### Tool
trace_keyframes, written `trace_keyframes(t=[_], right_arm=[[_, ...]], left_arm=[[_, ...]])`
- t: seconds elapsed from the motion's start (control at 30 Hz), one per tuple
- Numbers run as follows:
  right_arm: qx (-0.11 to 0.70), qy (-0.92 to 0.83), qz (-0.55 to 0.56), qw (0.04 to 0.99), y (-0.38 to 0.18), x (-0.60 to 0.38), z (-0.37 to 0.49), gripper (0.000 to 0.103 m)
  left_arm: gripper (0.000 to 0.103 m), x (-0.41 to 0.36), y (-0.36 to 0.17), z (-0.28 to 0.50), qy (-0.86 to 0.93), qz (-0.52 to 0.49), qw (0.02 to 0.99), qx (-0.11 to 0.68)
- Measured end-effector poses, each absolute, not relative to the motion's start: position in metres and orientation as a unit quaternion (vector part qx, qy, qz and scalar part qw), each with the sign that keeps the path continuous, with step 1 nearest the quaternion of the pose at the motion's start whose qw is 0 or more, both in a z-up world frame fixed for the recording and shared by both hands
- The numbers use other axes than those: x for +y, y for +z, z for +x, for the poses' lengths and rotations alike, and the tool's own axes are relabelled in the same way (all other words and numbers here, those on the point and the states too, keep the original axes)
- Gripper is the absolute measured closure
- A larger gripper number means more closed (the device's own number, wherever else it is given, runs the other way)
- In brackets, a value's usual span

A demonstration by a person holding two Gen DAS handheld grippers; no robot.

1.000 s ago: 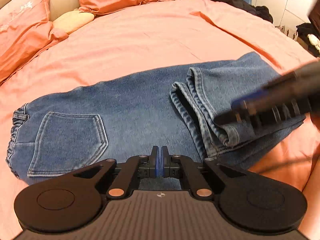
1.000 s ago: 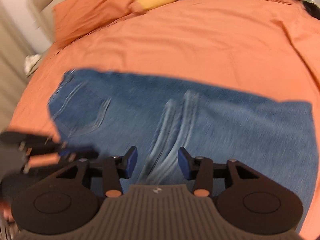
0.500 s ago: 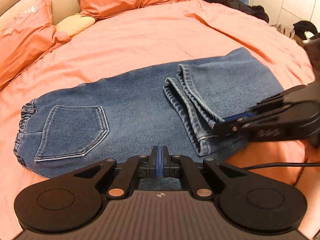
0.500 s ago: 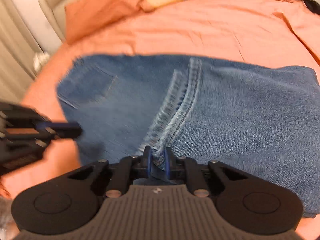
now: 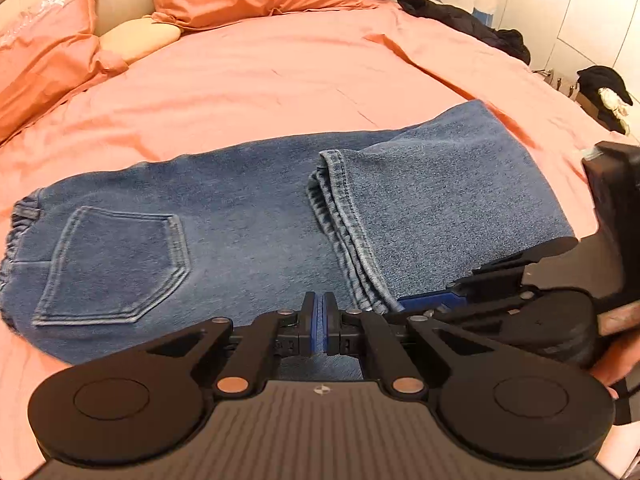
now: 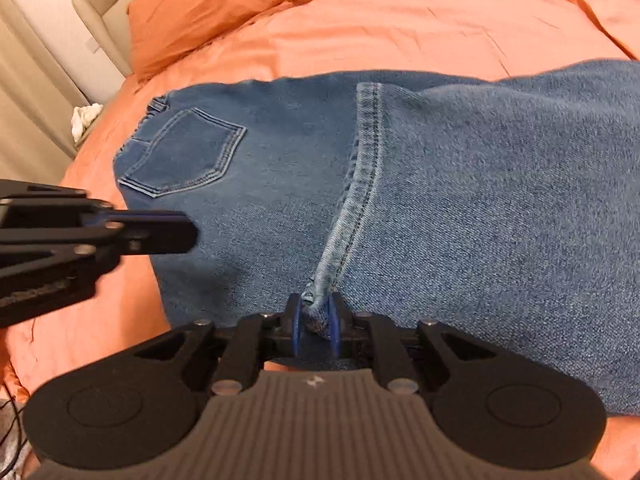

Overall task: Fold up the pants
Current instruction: 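Smooth the folded jeans with the right tool while the left tool holds the waistband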

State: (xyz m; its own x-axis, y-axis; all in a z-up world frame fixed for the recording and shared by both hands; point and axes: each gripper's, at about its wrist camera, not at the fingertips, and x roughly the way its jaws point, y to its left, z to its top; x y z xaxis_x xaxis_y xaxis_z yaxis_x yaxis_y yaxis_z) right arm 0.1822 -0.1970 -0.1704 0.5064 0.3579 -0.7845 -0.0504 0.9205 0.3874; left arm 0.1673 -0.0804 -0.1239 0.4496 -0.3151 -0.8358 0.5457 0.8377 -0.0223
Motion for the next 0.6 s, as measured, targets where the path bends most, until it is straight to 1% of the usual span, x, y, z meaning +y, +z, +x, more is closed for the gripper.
trace_keyframes(t=[0.07,0.33,0.37,0.4,0.43,0.47,0.53,0.6], right_arm=[[0.47,0.129,0.16,0.858,-0.165,-0.204,0.174,0.071],[0.439,0.113,0.103,0.885,-0.126,-0.232,0.161,0.07],[0.436,0.102,0.093,0.89,-0.121,-0.243,0.157,0.07],[0.432,0.088,0.084,0.894,-0.117,-0.254,0.153,0.07],[0.427,0.075,0.079,0.897,-0.112,-0.269,0.148,0.07],[0.423,0.061,0.075,0.901,-0.108,-0.285,0.144,0.071],[0.418,0.028,0.067,0.906,-0.103,-0.317,0.139,0.081],[0.419,-0.006,0.056,0.906,-0.102,-0.35,0.136,0.086]], left_arm=[[0.1,-0.087,-0.126,0.172,-0.26,0.13,0.839,0.46],[0.1,-0.126,-0.124,0.187,-0.272,0.143,0.836,0.454],[0.098,-0.131,-0.125,0.19,-0.274,0.141,0.835,0.457],[0.089,-0.134,-0.127,0.193,-0.275,0.135,0.833,0.46],[0.085,-0.137,-0.131,0.196,-0.277,0.125,0.833,0.462],[0.082,-0.14,-0.134,0.2,-0.275,0.115,0.834,0.465],[0.081,-0.146,-0.14,0.206,-0.268,0.099,0.834,0.473],[0.081,-0.153,-0.141,0.21,-0.267,0.093,0.833,0.475]])
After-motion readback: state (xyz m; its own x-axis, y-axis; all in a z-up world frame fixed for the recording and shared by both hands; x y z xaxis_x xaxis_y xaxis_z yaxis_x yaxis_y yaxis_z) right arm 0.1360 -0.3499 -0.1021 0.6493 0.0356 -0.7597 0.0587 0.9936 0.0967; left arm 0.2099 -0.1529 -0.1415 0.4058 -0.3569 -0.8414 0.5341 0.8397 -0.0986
